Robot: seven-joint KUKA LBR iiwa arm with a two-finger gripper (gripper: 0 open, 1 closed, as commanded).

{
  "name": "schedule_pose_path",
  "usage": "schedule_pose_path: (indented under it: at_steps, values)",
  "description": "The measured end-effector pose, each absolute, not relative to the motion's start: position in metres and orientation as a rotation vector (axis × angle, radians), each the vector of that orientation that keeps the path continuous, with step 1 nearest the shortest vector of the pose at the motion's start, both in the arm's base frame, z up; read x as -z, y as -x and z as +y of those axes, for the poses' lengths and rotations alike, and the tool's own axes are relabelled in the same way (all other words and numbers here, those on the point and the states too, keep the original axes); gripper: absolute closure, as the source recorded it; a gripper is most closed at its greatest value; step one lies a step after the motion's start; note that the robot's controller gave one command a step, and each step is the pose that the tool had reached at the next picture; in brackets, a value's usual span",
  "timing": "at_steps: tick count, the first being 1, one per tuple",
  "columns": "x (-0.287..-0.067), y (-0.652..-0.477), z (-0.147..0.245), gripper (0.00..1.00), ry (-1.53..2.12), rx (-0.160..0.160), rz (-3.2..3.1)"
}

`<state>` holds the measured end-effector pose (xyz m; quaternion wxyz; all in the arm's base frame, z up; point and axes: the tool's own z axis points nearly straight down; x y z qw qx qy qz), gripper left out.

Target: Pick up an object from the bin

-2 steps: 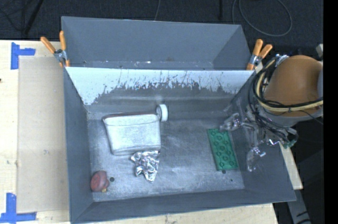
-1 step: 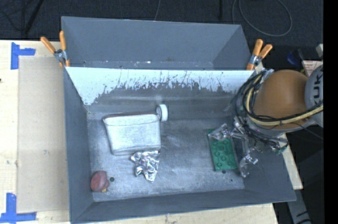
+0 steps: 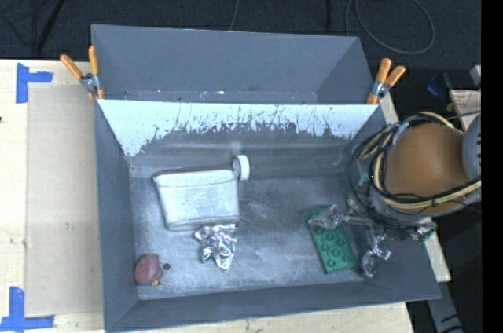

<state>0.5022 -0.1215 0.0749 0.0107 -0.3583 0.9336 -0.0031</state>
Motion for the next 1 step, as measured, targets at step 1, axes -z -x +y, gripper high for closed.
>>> schedule_pose_path:
  at_steps: [1]
  values:
    - [-0.0763,-0.5035,-0.1211,1.0,1.122,0.013,2.907]
